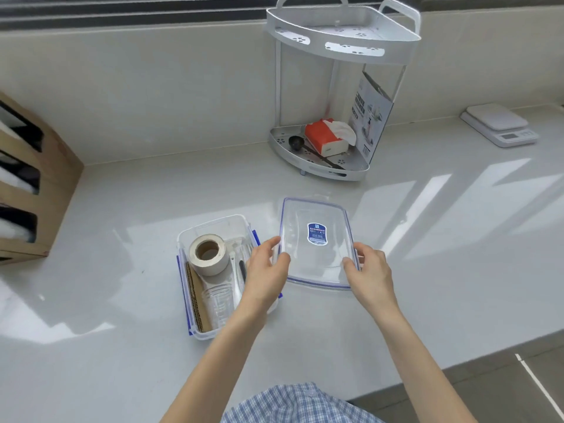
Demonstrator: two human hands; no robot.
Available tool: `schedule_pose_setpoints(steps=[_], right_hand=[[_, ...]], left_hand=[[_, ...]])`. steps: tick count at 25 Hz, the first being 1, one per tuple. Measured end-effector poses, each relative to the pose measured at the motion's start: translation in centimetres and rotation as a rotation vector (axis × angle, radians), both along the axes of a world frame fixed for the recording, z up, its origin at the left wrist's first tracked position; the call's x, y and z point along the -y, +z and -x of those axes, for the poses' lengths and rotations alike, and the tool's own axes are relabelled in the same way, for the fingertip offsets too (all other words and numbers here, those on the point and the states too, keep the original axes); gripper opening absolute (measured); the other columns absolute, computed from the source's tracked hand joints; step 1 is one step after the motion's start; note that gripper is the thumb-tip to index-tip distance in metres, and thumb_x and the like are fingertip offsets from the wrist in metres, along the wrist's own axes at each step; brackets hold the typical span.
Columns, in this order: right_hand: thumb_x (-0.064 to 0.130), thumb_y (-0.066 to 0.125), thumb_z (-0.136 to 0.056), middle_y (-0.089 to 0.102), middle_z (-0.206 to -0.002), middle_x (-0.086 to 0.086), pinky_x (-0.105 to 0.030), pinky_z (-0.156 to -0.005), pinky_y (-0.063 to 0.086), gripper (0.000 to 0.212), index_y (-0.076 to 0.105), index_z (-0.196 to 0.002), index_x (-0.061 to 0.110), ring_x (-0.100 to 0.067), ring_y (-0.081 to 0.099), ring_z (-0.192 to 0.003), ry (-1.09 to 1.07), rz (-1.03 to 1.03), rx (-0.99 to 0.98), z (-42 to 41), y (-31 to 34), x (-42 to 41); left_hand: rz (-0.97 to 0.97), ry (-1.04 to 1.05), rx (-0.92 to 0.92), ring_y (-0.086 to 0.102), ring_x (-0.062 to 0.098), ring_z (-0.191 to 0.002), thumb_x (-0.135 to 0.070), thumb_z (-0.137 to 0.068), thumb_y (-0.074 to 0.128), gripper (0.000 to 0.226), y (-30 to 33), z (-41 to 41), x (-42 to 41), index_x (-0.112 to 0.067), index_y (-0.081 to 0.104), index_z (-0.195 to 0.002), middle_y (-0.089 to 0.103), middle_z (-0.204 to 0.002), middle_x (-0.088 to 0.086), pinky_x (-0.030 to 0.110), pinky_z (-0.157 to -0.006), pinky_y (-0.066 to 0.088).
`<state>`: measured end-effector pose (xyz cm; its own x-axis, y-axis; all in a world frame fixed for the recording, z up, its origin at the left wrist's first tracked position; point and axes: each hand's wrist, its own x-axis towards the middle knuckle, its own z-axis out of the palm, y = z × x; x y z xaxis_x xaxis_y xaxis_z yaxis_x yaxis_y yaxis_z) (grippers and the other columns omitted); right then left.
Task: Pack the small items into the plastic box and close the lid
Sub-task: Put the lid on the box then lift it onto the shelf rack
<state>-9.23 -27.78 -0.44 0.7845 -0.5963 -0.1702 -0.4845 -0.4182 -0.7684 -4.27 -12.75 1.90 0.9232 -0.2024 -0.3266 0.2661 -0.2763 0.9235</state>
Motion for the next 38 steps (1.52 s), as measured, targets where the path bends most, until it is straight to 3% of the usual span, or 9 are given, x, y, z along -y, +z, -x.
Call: schedule_pose_setpoints(steps=[4,10,13,15,22,25,28,34,38], right_hand=[[0.01,0.044,-0.089,0.045,-0.127,-0.014,-0.031,-0.1,0.035,0.039,0.047,-0.128,0.008,-0.027,0.049,-0.117,0.1,-0.037,0.083,-1.9,1.0,-3.4],[0.007,0.043,-0.089,0.046,-0.128,-0.009,-0.034,-0.105,0.037,0.039,0.046,-0.128,0.009,-0.022,0.047,-0.118,0.269,-0.071,0.128,-3.4,0.7,-8.6],[0.005,0.043,-0.089,0.047,-0.128,-0.009,-0.036,-0.106,0.037,0.038,0.048,-0.126,0.009,-0.023,0.048,-0.119,0.317,-0.077,0.124,-3.6,0.2,-10.0],[0.004,0.044,-0.088,0.048,-0.127,-0.008,-0.035,-0.105,0.037,0.037,0.049,-0.125,0.009,-0.023,0.048,-0.117,0.334,-0.074,0.118,-3.5,-0.2,-10.4],[0.0,0.042,-0.087,0.046,-0.13,-0.008,-0.035,-0.106,0.037,0.041,0.046,-0.127,0.01,-0.022,0.046,-0.12,0.358,-0.065,0.045,-2.8,-1.6,-11.0],[0.001,0.044,-0.087,0.046,-0.131,-0.008,-0.034,-0.104,0.038,0.042,0.044,-0.128,0.01,-0.021,0.047,-0.118,0.344,-0.083,0.039,-2.9,-1.8,-11.0],[0.005,0.048,-0.087,0.047,-0.129,-0.007,-0.027,-0.096,0.04,0.043,0.042,-0.129,0.011,-0.014,0.048,-0.107,0.311,-0.127,0.004,-3.0,-2.1,-10.7],[0.013,0.054,-0.086,0.057,-0.12,-0.011,-0.024,-0.087,0.039,0.038,0.05,-0.124,0.011,-0.016,0.051,-0.097,0.311,-0.168,-0.107,-4.0,-2.2,-10.0],[0.016,0.054,-0.087,0.054,-0.124,-0.009,-0.021,-0.084,0.036,0.041,0.047,-0.126,0.01,-0.012,0.048,-0.096,0.299,-0.161,-0.085,-4.6,-2.4,-10.6]], left_hand=[[0.067,0.197,0.074,0.043,0.01,-0.116,-0.004,-0.087,0.037,0.037,0.7,-0.4,-3.8,-0.024,0.051,-0.115,0.044,-0.134,0.001,0.024,-0.093,0.031],[-0.01,0.391,0.103,0.041,0.013,-0.114,-0.006,-0.087,0.042,0.032,0.0,0.6,-8.9,-0.032,0.05,-0.103,0.04,-0.116,-0.005,0.035,-0.105,0.035],[-0.004,0.434,0.049,0.043,0.012,-0.11,-0.006,-0.087,0.041,0.031,-0.7,1.2,-10.6,-0.03,0.05,-0.104,0.041,-0.121,-0.002,0.034,-0.094,0.042],[0.012,0.434,0.01,0.045,0.013,-0.108,-0.005,-0.086,0.042,0.032,-1.2,1.5,-11.3,-0.025,0.051,-0.108,0.043,-0.126,0.003,0.03,-0.085,0.04],[-0.008,0.382,-0.033,0.045,0.012,-0.106,-0.005,-0.086,0.045,0.036,-3.0,1.9,-12.3,-0.017,0.046,-0.12,0.044,-0.131,0.004,0.025,-0.083,0.038],[-0.048,0.367,-0.042,0.044,0.014,-0.105,-0.01,-0.086,0.05,0.042,-3.9,1.5,-12.4,-0.015,0.041,-0.127,0.042,-0.128,0.004,0.027,-0.087,0.038],[-0.099,0.309,-0.093,0.042,0.019,-0.115,-0.017,-0.087,0.052,0.047,-4.4,1.5,-12.2,-0.016,0.038,-0.132,0.037,-0.128,0.006,0.036,-0.104,0.036],[-0.094,0.234,-0.114,0.044,0.023,-0.116,-0.019,-0.089,0.048,0.043,-4.8,0.7,-12.8,-0.02,0.042,-0.131,0.035,-0.123,0.003,0.039,-0.107,0.035],[-0.08,0.188,-0.107,0.045,0.021,-0.11,-0.015,-0.088,0.046,0.034,-4.2,-1.2,-13.4,-0.026,0.051,-0.12,0.04,-0.122,0.003,0.032,-0.097,0.038]])
